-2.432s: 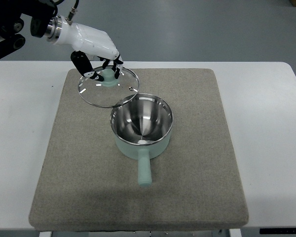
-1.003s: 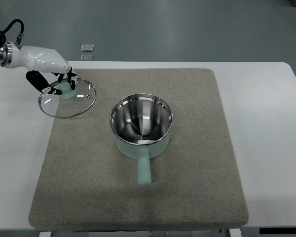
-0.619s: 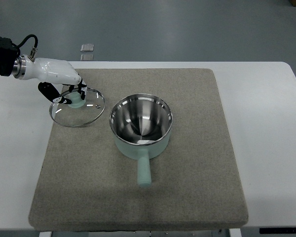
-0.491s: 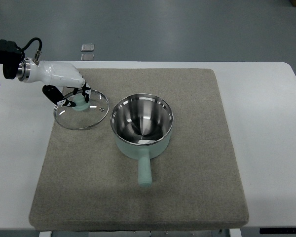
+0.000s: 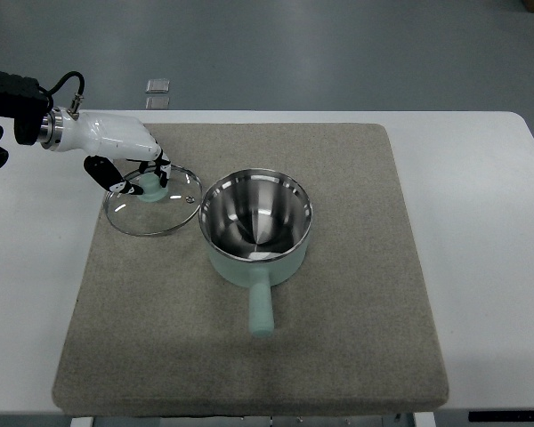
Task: Place lid left of pot with left hand
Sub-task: 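Lower the lid onto the mat next to the pot, then open the left hand and withdraw it from the lid knob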
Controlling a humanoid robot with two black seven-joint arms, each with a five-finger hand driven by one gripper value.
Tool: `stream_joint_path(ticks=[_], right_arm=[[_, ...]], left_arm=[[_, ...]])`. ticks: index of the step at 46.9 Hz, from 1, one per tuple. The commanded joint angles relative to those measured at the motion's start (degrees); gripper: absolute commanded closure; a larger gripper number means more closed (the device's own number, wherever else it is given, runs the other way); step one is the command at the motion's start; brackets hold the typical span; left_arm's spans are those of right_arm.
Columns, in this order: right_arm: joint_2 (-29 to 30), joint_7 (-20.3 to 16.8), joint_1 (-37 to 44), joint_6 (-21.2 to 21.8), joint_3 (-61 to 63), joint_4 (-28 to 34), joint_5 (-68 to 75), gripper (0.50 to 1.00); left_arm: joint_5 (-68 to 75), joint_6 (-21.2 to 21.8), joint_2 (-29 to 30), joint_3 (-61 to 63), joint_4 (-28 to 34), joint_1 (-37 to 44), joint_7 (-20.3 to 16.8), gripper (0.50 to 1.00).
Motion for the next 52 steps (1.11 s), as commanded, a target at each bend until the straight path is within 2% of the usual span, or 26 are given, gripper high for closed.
stream_joint_path(ticks=[1,14,17,20,21,26,42,52], right_arm=[[0.0,0.0,0.0,0.0,0.0,0.0,0.0,0.576],[0.0,0.0,0.0,0.0,0.0,0.0,0.0,0.576],[0.0,0.0,-0.1,0.0,0.0,0.0,0.0,0.576],[0.0,0.0,0.0,0.0,0.0,0.0,0.0,0.576],[0.0,0.0,0.0,0.0,0.0,0.0,0.0,0.576],[0.0,0.0,0.0,0.0,-0.1,0.0,0.0,0.576],[0.0,0.0,0.0,0.0,0.0,0.0,0.0,0.576],[0.0,0.0,0.0,0.0,0.0,0.0,0.0,0.576]], left_arm=[[0.3,0.0,0.0,0.4,0.0,0.1,0.0,1.000],[-0.2,0.1,0.3,0.3,-0.3,0.1,0.0,1.000],[-0.2,0.2,0.3,0.3,-0.3,0.1,0.0,0.958],[-0.3,0.3,0.5,0.3,-0.4,0.1,0.0,0.828],[-0.3,0.3,0.5,0.3,-0.4,0.2,0.0,0.808],[-0.3,0.2,0.6,0.4,-0.5,0.2,0.0,0.778],[-1.0,0.0,0.8,-0.4,-0.5,0.1,0.0,0.759],[-10.5,-0.1,0.5,-4.0,-0.3,-0.9,0.0,0.746]])
